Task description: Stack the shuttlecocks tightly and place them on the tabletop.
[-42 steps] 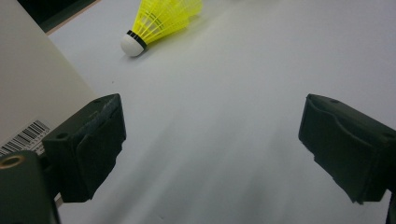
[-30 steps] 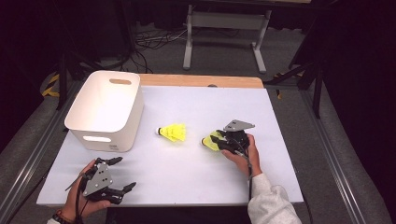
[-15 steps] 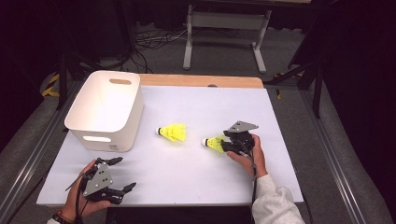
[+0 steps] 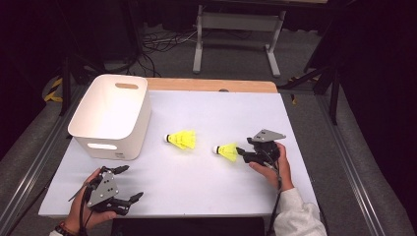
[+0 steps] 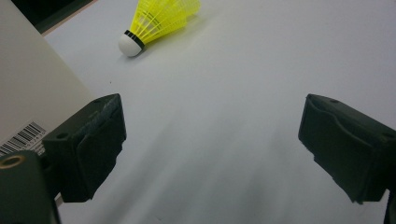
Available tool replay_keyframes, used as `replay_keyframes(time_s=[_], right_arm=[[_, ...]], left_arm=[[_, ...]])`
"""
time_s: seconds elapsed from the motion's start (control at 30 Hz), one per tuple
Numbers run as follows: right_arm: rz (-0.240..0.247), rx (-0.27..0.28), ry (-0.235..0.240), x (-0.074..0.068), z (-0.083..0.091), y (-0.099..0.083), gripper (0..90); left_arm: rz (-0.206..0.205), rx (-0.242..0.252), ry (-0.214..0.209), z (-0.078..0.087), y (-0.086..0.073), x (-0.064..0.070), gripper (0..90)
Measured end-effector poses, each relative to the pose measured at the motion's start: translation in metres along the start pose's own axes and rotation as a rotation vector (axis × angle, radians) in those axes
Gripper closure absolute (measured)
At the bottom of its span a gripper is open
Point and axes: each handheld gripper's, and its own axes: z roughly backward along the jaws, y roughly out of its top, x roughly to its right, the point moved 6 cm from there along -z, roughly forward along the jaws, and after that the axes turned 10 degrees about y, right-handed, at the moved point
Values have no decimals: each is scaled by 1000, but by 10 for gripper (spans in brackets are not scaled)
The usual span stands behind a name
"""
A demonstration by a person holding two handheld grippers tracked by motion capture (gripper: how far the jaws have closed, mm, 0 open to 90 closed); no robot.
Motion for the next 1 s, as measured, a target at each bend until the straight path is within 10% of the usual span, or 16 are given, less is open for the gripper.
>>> replay_keyframes(time_s=[0.57, 1.0], right_arm=[[115, 23, 57, -42, 12, -6, 178], [136, -26, 132, -55, -10, -13, 522]], left_arm=[[3, 5, -1, 0, 1, 0, 84], [4, 8, -2, 0, 1, -1, 83]])
